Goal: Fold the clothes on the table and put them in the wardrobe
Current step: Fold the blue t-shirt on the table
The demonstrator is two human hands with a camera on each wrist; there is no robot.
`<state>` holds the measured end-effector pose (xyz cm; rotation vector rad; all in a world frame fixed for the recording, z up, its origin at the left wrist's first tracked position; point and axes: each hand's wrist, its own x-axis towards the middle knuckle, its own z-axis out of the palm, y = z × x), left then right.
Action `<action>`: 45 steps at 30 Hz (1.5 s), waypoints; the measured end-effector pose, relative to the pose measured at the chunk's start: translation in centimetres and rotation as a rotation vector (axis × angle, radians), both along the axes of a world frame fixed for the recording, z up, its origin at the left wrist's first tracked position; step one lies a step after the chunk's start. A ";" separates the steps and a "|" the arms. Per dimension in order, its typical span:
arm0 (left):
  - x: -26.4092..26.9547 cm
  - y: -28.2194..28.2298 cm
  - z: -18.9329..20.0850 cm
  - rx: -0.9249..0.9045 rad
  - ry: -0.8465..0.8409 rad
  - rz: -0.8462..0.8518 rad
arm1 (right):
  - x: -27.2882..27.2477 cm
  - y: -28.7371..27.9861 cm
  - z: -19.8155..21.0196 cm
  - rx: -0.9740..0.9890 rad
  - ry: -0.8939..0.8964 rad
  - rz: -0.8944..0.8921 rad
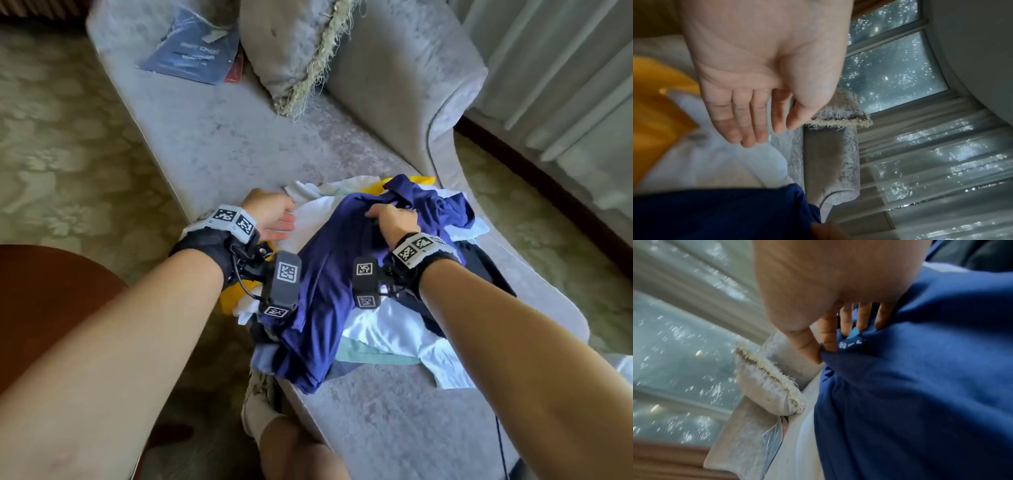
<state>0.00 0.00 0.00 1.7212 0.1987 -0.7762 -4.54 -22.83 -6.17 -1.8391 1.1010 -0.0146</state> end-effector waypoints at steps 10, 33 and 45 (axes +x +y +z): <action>-4.9 4.0 4.7 -0.067 -0.055 0.009 | -7.6 11.7 11.1 0.675 -0.261 0.547; -25.3 30.8 18.5 -0.368 -0.454 0.368 | -15.9 40.0 20.4 0.424 -0.477 0.802; -30.8 39.2 21.2 -0.403 -0.513 0.372 | -21.0 44.3 20.8 0.809 -0.354 1.110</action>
